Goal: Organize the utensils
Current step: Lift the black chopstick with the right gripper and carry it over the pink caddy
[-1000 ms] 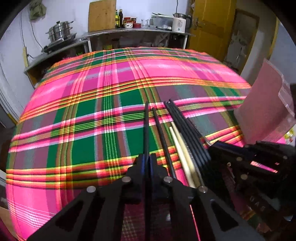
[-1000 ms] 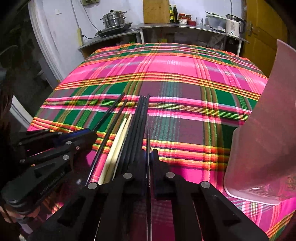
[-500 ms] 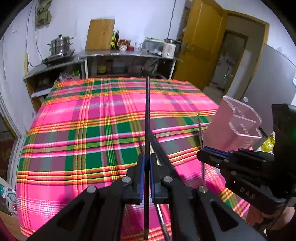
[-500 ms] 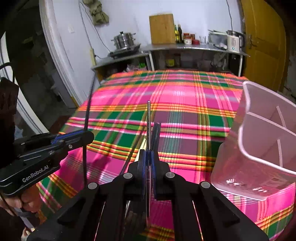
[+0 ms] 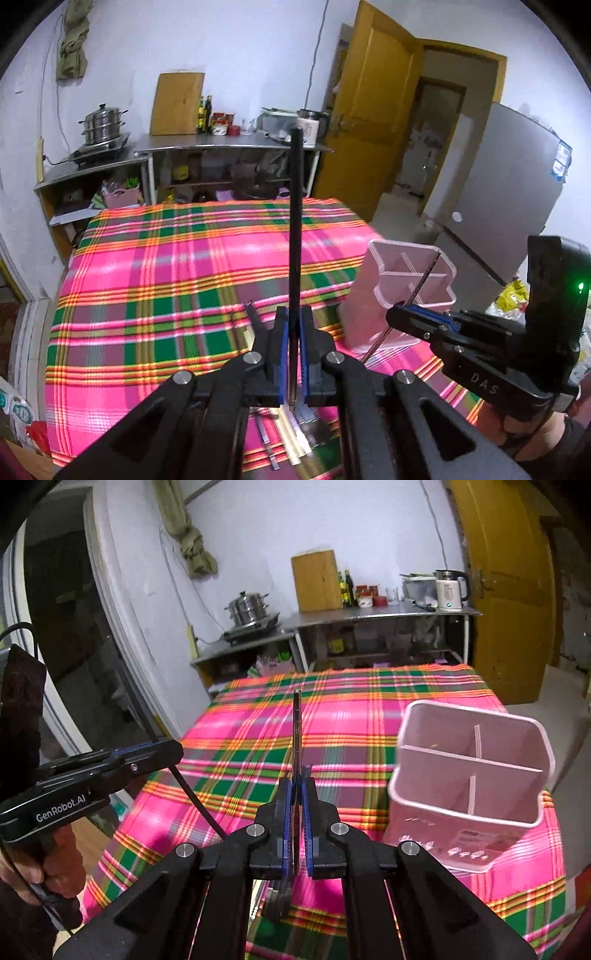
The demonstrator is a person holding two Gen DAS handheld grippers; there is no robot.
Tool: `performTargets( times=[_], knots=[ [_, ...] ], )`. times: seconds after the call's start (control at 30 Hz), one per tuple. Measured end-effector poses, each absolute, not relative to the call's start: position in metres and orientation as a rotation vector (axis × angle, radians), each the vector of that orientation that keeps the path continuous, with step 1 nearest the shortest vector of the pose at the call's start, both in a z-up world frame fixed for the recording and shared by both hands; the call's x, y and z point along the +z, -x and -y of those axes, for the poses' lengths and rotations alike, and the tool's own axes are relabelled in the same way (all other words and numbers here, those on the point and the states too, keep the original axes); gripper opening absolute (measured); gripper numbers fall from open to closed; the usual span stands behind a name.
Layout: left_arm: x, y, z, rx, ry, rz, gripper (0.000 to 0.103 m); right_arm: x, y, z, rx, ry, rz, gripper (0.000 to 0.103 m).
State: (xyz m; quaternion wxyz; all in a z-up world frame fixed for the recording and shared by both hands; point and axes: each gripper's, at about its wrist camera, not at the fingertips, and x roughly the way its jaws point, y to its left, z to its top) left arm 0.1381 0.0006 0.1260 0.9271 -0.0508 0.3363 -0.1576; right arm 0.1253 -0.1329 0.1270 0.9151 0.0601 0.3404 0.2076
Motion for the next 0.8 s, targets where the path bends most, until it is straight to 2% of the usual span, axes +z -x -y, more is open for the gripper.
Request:
performTargets(
  times=[0.5, 0.8],
  knots=[
    [0.186, -0.182, 0.088, -0.519, 0.121, -0.619, 0.006, 0.189, -0.13, 0.229, 0.274, -0.232, -0.553, 0.006],
    [0.158, -0.215, 0.114, -0.528, 0.145, -0.663, 0.006, 0.163, -0.156, 0.245, 0.231, -0.272, -0.592, 0.006]
  ],
)
